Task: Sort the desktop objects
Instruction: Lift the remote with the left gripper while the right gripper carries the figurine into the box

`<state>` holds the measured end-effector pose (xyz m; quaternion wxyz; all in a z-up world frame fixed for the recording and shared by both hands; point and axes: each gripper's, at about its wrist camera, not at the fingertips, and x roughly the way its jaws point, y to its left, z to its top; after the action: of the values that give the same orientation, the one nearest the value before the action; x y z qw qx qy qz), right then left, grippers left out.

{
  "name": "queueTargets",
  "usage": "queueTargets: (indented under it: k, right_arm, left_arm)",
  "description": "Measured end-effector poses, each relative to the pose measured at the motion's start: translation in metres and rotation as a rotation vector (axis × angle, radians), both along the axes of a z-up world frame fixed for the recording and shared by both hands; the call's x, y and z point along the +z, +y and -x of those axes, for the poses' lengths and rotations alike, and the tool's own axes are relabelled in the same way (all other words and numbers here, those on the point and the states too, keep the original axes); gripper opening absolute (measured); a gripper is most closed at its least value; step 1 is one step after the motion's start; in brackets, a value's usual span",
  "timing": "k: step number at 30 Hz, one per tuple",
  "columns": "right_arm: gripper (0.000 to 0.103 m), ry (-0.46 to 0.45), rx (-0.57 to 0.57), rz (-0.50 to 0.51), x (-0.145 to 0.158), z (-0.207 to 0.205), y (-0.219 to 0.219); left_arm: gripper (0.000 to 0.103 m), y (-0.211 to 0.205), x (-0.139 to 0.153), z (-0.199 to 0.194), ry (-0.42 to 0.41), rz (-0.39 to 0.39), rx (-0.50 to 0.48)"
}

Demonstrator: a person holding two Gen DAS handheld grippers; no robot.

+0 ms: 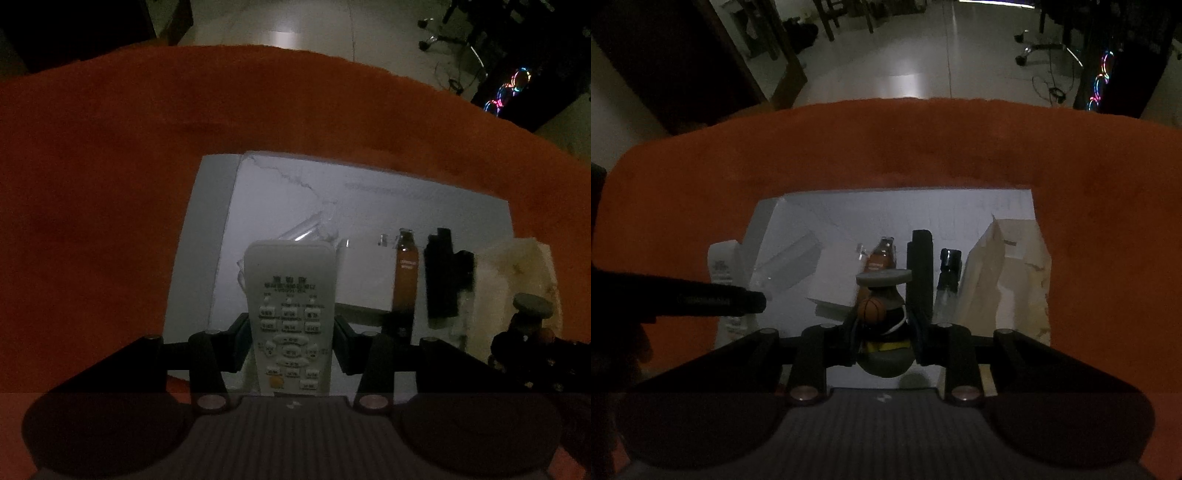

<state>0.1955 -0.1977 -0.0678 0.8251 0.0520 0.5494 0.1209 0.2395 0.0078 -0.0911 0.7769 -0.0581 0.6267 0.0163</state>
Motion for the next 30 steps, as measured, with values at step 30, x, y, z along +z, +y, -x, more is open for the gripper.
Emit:
queueTargets:
  k: [30]
  right_arm:
    - [0.029, -0.129, -0.002, -0.019, 0.109, 0.111, 0.015]
  left_arm:
    - [0.041, 0.002, 0.131, 0.123, -0.165, 0.007, -0.043]
